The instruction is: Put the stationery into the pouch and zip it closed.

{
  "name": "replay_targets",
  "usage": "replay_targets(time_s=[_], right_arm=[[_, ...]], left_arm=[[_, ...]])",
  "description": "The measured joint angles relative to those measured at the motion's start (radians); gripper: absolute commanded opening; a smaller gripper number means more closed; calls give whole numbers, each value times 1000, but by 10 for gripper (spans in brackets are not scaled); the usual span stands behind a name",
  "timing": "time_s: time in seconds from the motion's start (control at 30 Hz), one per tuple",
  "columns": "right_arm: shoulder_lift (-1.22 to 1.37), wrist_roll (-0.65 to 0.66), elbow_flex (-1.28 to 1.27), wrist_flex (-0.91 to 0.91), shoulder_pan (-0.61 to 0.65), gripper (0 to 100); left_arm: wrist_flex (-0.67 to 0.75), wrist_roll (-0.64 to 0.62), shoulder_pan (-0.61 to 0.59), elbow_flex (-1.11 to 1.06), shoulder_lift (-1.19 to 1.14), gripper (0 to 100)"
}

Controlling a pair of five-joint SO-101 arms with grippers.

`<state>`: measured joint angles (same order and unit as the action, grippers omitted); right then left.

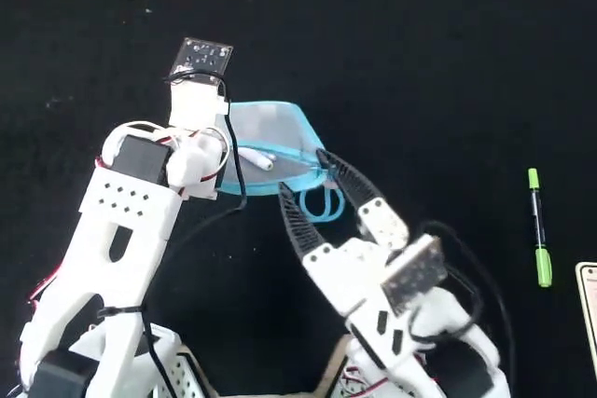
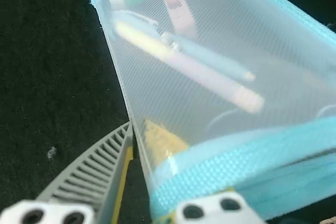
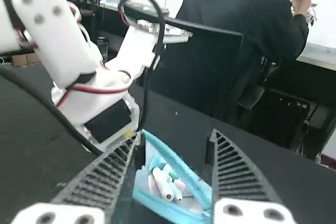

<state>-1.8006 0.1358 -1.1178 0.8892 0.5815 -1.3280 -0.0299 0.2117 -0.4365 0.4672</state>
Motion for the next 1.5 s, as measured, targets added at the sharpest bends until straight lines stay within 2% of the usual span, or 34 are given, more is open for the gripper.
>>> replay_targets(time_s=[0.17, 0.53, 0.63, 0.8, 0.97, 1.23, 1.37, 1.5], right_arm=[[38, -35, 21, -46, -183, 184], [772, -235, 167, -256, -526, 184], [895, -270, 186, -308, -614, 184], [1028, -282, 186, -457, -690, 184], [1165, -282, 186, -577, -736, 184], [1398, -276, 322, -588, -812, 184], [1448, -143, 417, -482, -833, 184], [1452, -5, 480, -311, -916, 184]], left_arm=[[0, 0, 0, 0, 0, 30], [0, 0, 0, 0, 0, 30], [0, 0, 0, 0, 0, 30], [0, 0, 0, 0, 0, 30], [0, 0, 0, 0, 0, 30], [0, 0, 0, 0, 0, 30], [0, 0, 0, 0, 0, 30], [0, 0, 0, 0, 0, 30]])
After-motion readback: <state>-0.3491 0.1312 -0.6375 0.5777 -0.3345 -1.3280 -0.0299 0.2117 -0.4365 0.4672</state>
